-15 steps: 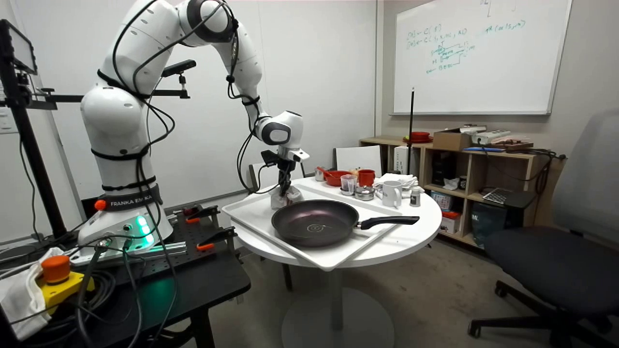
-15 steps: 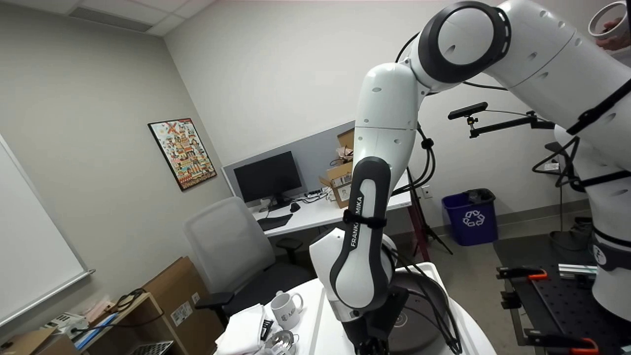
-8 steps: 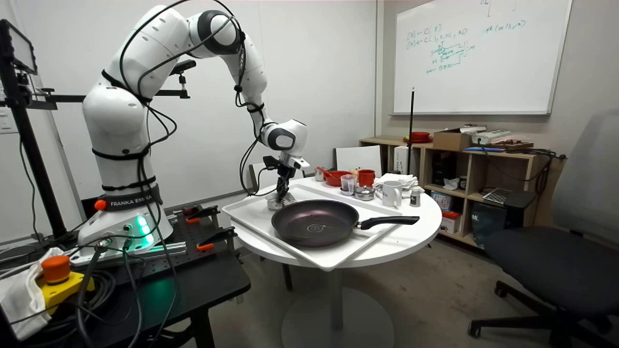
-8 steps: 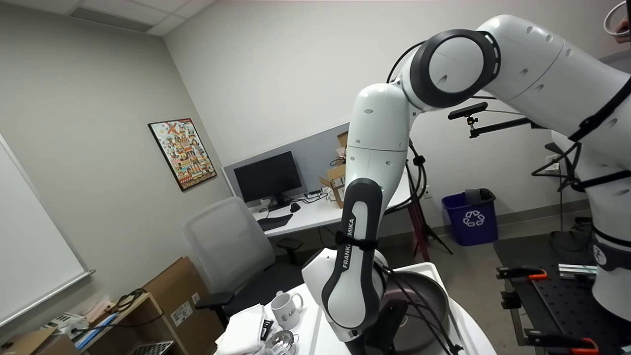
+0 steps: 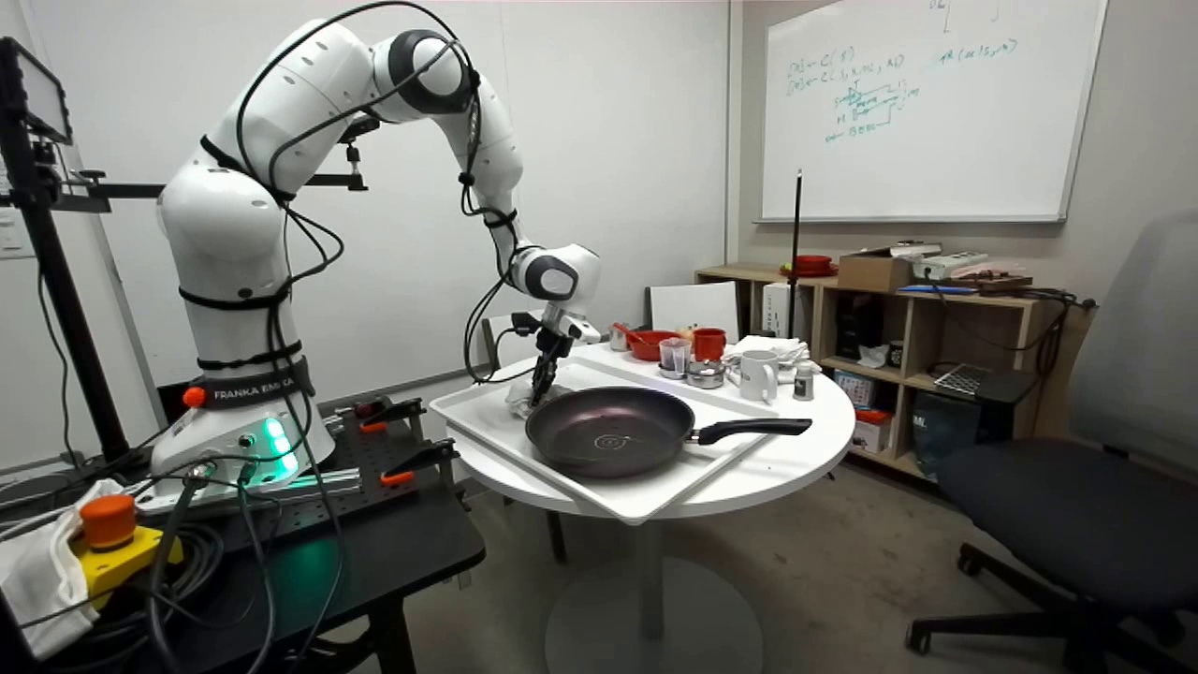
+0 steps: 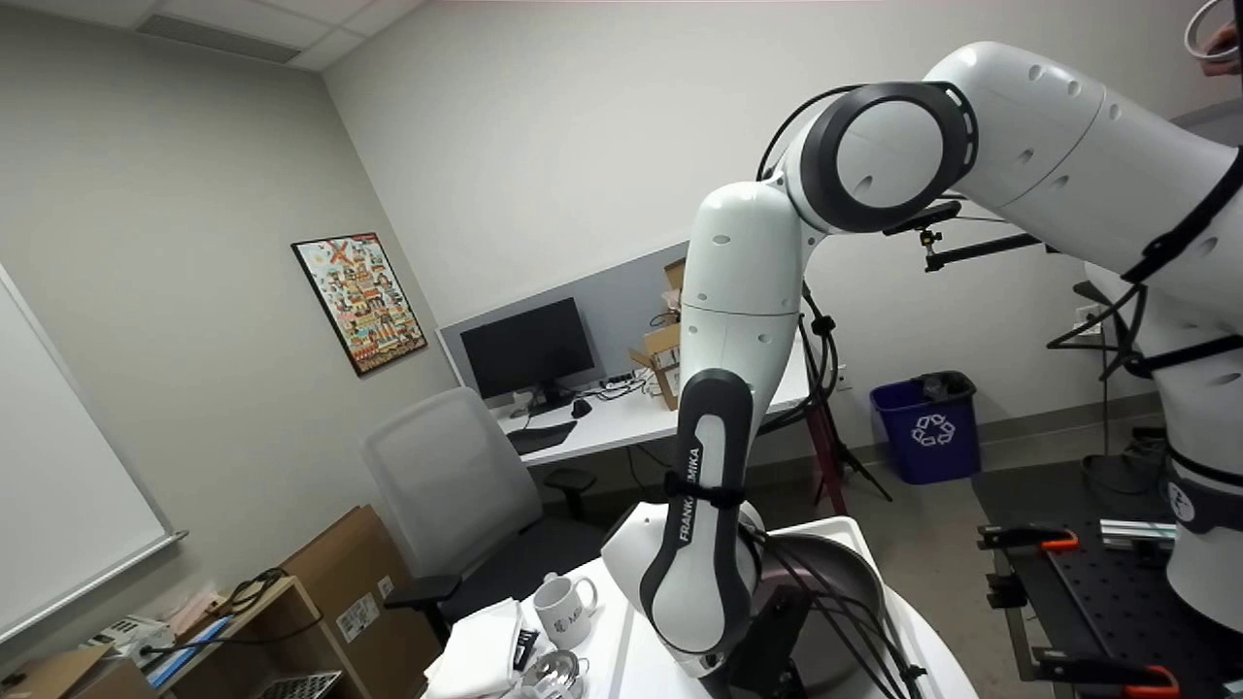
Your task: Use the towel to wipe the pan
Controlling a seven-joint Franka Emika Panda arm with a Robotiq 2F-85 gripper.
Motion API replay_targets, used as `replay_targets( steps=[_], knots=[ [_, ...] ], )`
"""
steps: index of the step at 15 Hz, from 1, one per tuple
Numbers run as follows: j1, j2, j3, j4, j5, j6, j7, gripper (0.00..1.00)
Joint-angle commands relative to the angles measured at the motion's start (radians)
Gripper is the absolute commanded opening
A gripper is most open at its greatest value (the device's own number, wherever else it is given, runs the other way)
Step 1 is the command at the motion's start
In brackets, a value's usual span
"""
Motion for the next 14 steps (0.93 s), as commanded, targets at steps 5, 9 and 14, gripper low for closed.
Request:
replay_targets(
  steps=[5, 9, 14],
  knots=[
    [0.032, -0.030, -0.013, -0.018, -0.027, -0.014, 0.037, 0.92],
    [0.052, -0.116, 0.006, -0.097, -0.020, 0.007, 0.030, 1.00],
    [0.066, -0.291, 0.033, -0.239, -0.002, 0.003, 0.049, 1.00]
  ],
)
